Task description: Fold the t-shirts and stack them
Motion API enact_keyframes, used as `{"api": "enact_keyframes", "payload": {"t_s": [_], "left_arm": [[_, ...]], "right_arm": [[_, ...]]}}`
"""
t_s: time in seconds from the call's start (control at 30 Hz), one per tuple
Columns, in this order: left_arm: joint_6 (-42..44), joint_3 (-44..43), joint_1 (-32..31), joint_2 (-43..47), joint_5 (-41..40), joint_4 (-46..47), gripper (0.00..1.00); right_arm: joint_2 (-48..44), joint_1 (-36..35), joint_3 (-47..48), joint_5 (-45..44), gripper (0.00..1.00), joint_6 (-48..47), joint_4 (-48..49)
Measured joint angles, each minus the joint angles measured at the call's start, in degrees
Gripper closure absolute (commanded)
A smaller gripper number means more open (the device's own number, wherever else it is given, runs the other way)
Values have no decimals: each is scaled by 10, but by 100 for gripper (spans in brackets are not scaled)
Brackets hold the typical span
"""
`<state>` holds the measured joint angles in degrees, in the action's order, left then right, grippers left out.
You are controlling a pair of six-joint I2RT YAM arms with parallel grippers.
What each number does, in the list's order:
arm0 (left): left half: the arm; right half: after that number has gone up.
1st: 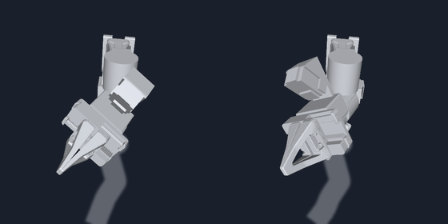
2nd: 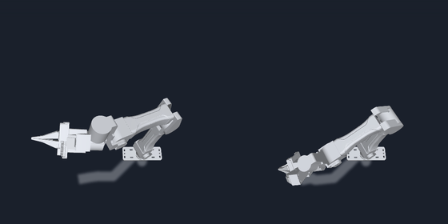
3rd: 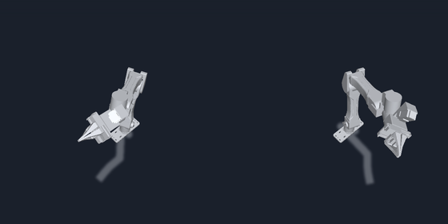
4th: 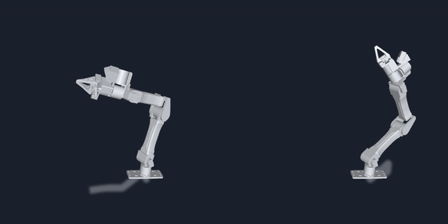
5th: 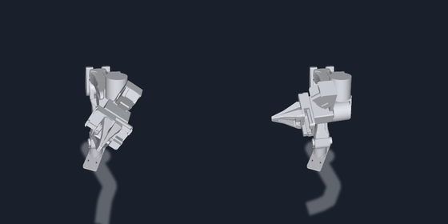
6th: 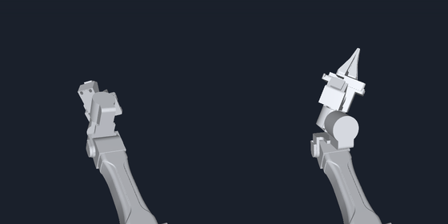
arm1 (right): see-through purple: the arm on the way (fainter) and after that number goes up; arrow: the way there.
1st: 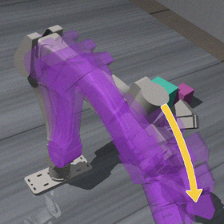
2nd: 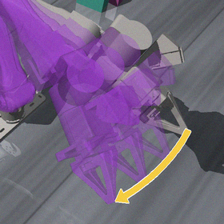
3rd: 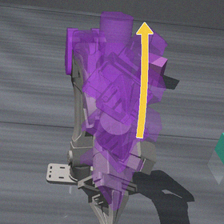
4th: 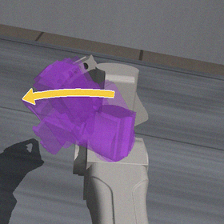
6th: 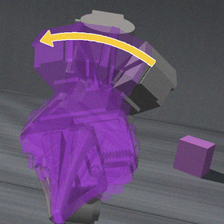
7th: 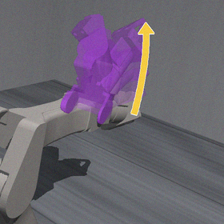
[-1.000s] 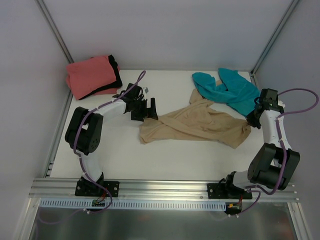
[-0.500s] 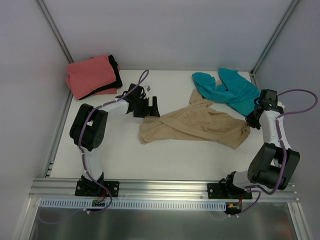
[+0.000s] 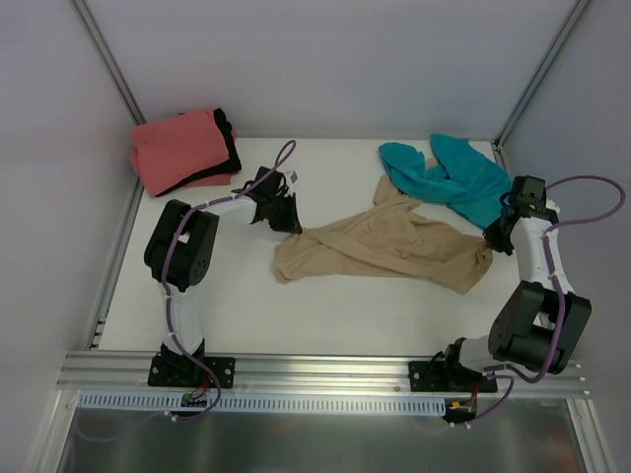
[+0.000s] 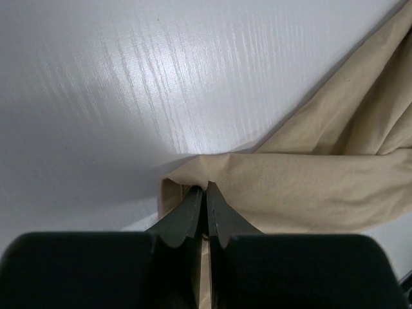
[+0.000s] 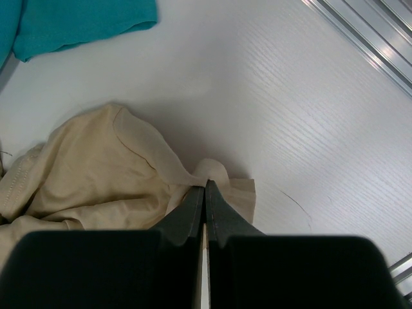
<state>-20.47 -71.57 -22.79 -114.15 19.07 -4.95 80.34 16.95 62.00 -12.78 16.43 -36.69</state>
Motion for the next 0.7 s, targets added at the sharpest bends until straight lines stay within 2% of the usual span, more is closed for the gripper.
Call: {"api": "enact_keyframes", "payload": {"t_s": [0.1,0.23,0.5,0.7], "left_arm": [[2,-5,0,0,-6,-7,100],[24,-34,0,26,-45,-71,100],[71,-143,0,245,-117,-135,100],[95,-176,0,378,-154,-151,100]], "right_arm": [[0,0,0,0,99,0,0],[1,0,25,9,100,0,-19],[-33,-5,164,61,99,15,-28],[-67,-7,268,127,100,24,-26]]}}
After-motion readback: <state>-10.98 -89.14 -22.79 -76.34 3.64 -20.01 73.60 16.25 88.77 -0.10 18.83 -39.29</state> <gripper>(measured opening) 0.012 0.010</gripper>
